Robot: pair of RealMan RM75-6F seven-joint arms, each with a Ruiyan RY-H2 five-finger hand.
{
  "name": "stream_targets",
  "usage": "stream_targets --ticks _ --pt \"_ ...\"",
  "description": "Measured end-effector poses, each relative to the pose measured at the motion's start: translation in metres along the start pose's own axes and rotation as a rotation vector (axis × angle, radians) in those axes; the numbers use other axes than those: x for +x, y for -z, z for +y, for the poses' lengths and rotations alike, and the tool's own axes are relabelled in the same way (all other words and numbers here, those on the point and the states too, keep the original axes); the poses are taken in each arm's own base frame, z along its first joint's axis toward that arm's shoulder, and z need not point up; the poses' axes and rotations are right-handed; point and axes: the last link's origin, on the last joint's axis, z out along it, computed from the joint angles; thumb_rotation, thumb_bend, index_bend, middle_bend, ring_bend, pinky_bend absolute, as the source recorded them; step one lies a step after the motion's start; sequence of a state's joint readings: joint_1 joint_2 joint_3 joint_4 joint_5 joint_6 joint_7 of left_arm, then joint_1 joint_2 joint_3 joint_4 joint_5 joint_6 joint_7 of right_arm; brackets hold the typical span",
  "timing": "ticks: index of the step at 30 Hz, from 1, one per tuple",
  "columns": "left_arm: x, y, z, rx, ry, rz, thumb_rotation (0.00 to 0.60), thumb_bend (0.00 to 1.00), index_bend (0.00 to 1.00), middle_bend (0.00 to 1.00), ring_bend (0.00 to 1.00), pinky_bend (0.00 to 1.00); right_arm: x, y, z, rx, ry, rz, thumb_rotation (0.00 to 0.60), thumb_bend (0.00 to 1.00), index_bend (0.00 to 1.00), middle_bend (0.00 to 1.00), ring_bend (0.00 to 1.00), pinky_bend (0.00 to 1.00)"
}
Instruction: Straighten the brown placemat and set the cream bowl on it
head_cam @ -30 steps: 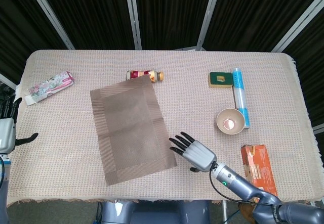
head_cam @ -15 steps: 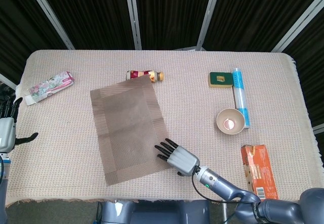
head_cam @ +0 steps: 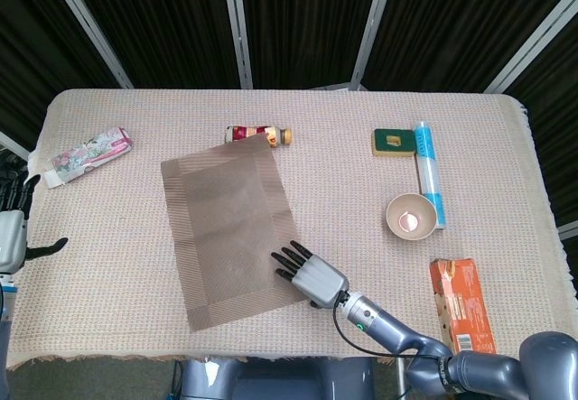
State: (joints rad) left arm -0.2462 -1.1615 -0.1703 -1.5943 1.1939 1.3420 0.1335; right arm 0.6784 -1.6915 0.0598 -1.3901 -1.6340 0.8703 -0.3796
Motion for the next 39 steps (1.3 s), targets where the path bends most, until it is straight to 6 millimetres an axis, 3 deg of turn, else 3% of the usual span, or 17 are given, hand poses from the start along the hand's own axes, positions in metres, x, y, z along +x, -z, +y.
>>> stream_targets --ticks 15,26,30,36,39 --pt "0.0012 0.0013 0.0005 -0.007 0.008 -0.003 0.6 0.0 0.0 0.0 0.0 0.0 -0.0012 -0.0036 -0.0031 0.002 0.017 0.002 0.6 0.06 0.2 0.0 0.0 0.0" --pt "0.0012 0.0018 0.0008 -0.013 0.014 -0.009 0.6 0.0 0.0 0.0 0.0 0.0 -0.0024 -0.0079 -0.0011 -0.014 -0.005 0.02 0.6 0.24 0.22 0.0 0.0 0.0" --pt "0.0008 0.002 0.0006 -0.014 0.012 -0.012 0.6 0.0 0.0 0.0 0.0 0.0 -0.0014 -0.0087 -0.0006 -0.016 -0.022 0.029 0.6 0.3 0.29 0.0 0.0 0.0" --pt "-0.0002 0.0019 0.0012 -0.016 0.011 -0.015 0.6 0.0 0.0 0.0 0.0 0.0 -0.0014 -0.0079 -0.0019 -0.013 -0.052 0.037 0.6 0.41 0.56 0.0 0.0 0.0" --pt "-0.0004 0.0022 0.0013 -0.017 0.013 -0.016 0.6 0.0 0.0 0.0 0.0 0.0 -0.0036 -0.0068 -0.0039 -0.01 -0.079 0.039 0.6 0.42 0.62 0.02 0.0 0.0"
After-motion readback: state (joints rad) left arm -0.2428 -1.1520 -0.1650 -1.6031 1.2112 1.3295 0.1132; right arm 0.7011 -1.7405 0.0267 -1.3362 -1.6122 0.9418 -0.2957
